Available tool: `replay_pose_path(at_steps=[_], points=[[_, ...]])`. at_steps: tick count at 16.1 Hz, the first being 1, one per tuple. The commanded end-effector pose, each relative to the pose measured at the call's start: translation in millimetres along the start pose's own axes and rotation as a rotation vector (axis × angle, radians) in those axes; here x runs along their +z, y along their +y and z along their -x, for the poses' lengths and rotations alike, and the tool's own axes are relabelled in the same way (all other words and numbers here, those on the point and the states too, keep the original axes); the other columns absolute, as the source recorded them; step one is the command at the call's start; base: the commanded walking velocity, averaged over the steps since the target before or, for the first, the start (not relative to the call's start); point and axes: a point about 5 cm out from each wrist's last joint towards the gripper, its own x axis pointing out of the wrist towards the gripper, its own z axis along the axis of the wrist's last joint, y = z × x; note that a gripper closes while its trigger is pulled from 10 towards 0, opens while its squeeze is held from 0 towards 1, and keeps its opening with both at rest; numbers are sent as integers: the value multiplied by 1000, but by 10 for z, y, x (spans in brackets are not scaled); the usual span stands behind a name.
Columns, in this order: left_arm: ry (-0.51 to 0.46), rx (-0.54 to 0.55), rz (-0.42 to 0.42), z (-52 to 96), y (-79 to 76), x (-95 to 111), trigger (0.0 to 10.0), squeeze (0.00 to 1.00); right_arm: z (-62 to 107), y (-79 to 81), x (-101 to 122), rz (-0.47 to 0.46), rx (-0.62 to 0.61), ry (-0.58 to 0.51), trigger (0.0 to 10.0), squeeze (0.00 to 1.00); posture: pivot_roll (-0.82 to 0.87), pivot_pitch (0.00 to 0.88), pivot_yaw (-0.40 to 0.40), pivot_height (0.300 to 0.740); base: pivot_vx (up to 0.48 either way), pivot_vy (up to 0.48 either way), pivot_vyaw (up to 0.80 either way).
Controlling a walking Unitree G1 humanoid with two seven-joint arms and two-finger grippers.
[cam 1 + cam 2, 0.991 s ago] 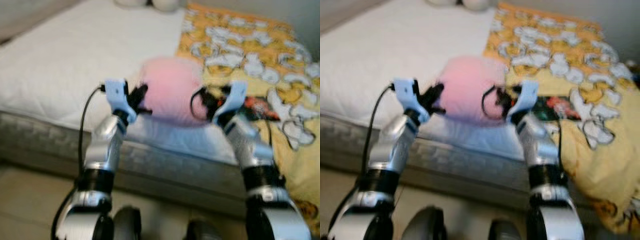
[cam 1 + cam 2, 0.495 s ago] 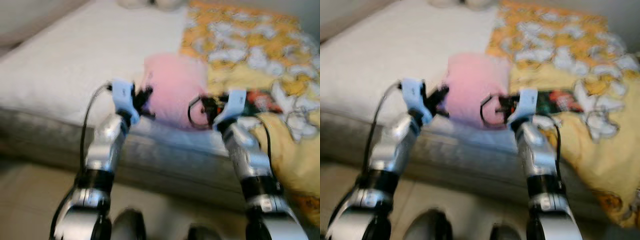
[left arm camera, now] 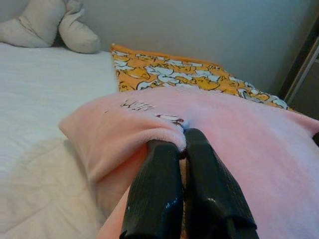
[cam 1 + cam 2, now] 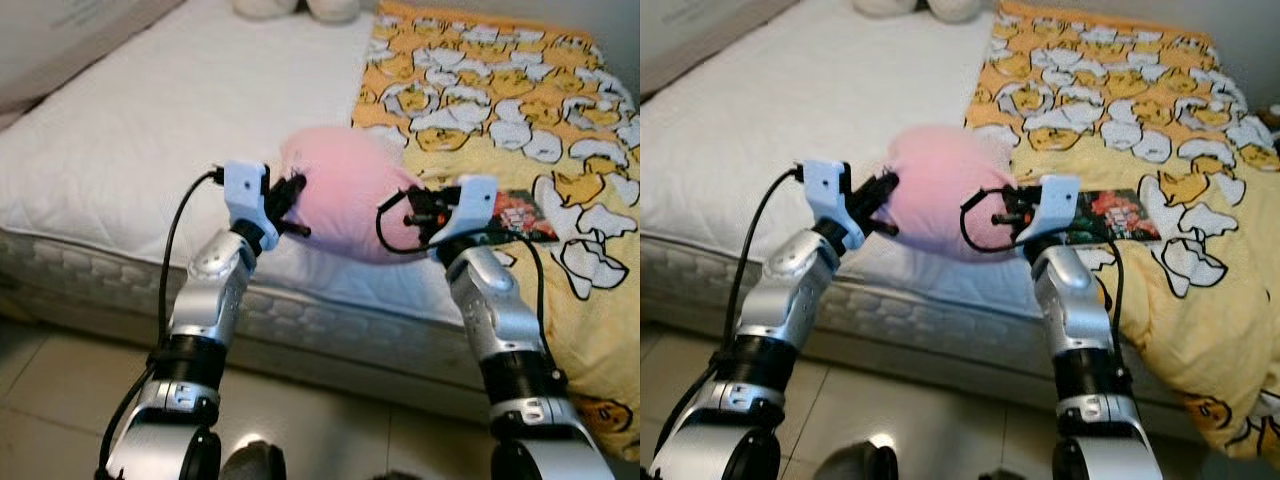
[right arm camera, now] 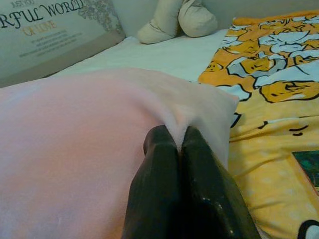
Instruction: Clean up the room
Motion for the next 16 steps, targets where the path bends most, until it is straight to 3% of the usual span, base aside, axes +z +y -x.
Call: replay_pose_path(at_steps=[1,2,3,8,16], points=[[-31,-3,-23,-46,24,126,0,0,31,-37,26,32,-32,-24,0,0,-13,0,-5,740,0,0,0],[-17,11,-27,-51,51,113,0,0,37,-26,-18,75,-40,-2,3686,0,-15,0,0,740,0,0,0],[-1,29,-28,-57,71,97,10000,0,41,-11,-36,105,-38,4,10000,0,-16,0,3,740,0,0,0],[6,82,-64,-109,83,95,10000,0,39,-20,-53,135,-53,2,10000,0,-22,0,15,740,0,0,0],[38,75,-104,-86,103,33,10000,0,39,11,-95,149,-42,3,10000,0,-9,0,7,740,0,465,0]])
